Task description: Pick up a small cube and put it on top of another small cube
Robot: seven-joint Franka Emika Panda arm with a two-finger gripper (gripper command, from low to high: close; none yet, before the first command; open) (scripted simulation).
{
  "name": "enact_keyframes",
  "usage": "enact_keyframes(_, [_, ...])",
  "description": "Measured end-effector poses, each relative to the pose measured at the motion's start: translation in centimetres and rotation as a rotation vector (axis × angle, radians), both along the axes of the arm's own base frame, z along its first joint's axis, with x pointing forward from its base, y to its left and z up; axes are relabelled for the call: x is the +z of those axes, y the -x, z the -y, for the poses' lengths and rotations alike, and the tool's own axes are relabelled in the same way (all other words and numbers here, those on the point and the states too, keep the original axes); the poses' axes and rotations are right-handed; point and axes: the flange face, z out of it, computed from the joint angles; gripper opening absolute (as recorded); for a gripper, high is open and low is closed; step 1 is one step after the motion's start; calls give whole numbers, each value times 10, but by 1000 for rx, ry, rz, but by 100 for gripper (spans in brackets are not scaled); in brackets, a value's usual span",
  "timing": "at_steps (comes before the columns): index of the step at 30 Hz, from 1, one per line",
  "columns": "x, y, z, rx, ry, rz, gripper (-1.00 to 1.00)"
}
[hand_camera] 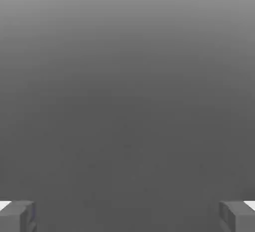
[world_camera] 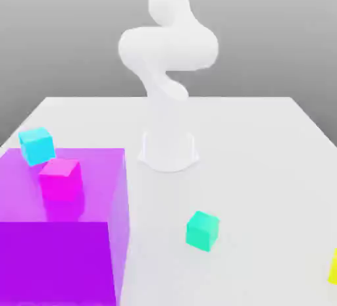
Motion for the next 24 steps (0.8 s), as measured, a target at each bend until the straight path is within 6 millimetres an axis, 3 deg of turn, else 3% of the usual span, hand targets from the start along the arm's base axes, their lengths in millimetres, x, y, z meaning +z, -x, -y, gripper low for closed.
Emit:
enact_keyframes(4, [-99, -38, -17, 162, 101, -141, 0])
enact_keyframes(9, [-224, -49, -39, 381, 207, -310, 0])
enact_keyframes(13, [-325, -31, -53, 581, 280, -448, 0])
enact_keyframes(18, [-449, 29, -65, 872, 353, -629, 0])
enact_keyframes(24, [-511, 41, -66, 920, 362, -658, 0])
